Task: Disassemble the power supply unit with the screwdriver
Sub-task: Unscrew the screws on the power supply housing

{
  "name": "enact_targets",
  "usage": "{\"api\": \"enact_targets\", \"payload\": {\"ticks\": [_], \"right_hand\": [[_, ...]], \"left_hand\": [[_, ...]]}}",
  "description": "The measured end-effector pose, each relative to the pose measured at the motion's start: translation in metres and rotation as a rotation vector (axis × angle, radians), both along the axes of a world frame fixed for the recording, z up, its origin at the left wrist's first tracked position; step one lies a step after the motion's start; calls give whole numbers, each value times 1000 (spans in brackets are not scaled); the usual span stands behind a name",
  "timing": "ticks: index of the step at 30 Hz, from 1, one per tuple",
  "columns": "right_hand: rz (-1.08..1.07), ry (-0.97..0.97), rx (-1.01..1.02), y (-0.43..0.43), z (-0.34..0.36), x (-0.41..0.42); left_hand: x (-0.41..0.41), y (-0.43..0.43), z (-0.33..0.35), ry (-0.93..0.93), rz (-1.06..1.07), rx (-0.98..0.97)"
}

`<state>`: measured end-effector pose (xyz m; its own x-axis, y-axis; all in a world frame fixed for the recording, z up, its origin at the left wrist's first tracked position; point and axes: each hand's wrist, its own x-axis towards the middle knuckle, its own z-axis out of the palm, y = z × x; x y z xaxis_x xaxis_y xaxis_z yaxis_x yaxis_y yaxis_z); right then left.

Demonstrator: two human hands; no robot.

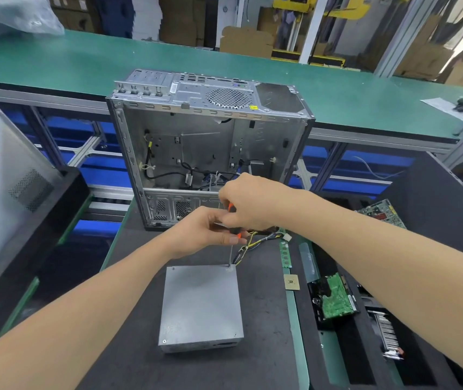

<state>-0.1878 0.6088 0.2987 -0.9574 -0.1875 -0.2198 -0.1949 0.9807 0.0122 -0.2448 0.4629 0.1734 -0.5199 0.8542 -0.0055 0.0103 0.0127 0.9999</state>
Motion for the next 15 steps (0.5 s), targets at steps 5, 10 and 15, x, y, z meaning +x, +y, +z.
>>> {"api": "enact_targets", "payload": {"ticks": [5, 10, 15], "right_hand": [[196, -106, -44, 7, 9, 1], [268, -127, -32, 4, 4, 0], [83, 90, -104, 1, 2, 6]], "left_hand": [[0, -2, -6, 26, 12, -22], [0, -1, -8, 62, -15, -17], [2, 0, -6, 24, -27, 32]]}}
